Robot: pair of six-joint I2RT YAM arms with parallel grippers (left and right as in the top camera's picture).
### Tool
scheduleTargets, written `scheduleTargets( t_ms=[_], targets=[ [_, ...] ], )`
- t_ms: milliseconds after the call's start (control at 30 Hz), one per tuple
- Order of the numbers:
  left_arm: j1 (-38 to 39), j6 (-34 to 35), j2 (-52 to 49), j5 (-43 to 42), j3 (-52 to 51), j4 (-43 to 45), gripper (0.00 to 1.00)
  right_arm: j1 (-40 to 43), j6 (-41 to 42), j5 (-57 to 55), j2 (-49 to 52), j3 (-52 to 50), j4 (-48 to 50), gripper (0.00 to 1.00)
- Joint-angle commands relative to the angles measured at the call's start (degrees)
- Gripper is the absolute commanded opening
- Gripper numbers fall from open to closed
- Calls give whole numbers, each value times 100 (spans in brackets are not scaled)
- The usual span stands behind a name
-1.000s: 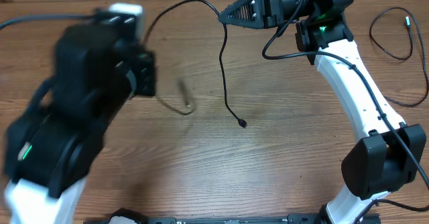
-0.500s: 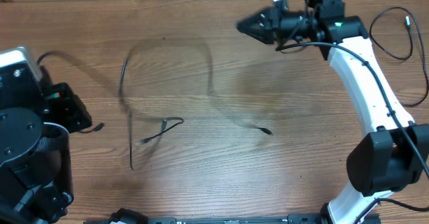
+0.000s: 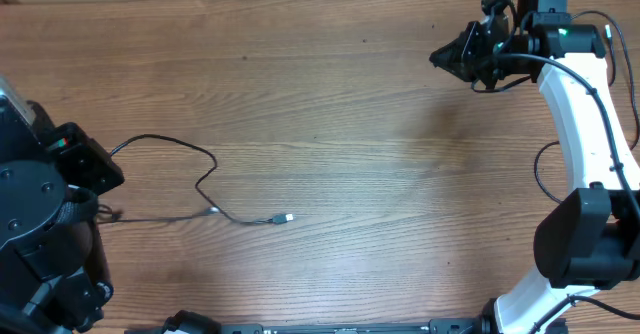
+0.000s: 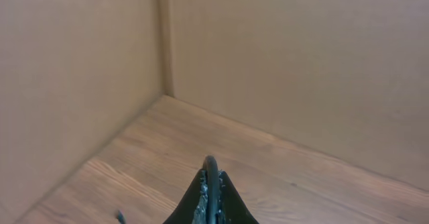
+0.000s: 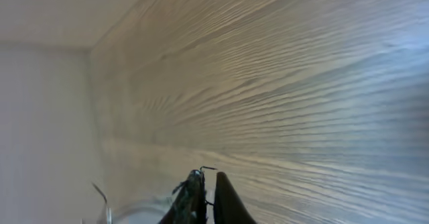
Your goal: Untangle cables
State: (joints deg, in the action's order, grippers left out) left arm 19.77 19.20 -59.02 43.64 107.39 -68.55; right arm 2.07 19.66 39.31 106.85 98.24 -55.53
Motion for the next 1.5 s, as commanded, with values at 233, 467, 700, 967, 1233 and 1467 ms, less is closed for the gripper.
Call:
scheduleTargets(
  t_ms=[233, 467, 700, 967, 1233, 1467],
  targets=[
    [-24, 179, -400, -1637, 35, 195, 4, -1198, -3606, 1547, -63, 46, -76, 100],
    [-24, 179, -570, -2330, 35, 442, 4, -2140, -4527, 1541, -63, 46, 199, 100],
    [-24, -192, -575, -3563, 35, 455, 4, -2726, -3663, 1482, -63, 46, 1237, 100],
    [-24, -269, -610, -4015, 35, 466, 4, -3036, -4033, 1788, -63, 46, 1231, 100],
    [-24, -271, -623, -4175, 35, 476, 4, -3554, -4553, 1775, -63, 42, 1128, 95],
    [-24, -271, -623, -4028, 35, 450, 4, -3648, -4522, 1609, -63, 42, 887, 4]
  ],
)
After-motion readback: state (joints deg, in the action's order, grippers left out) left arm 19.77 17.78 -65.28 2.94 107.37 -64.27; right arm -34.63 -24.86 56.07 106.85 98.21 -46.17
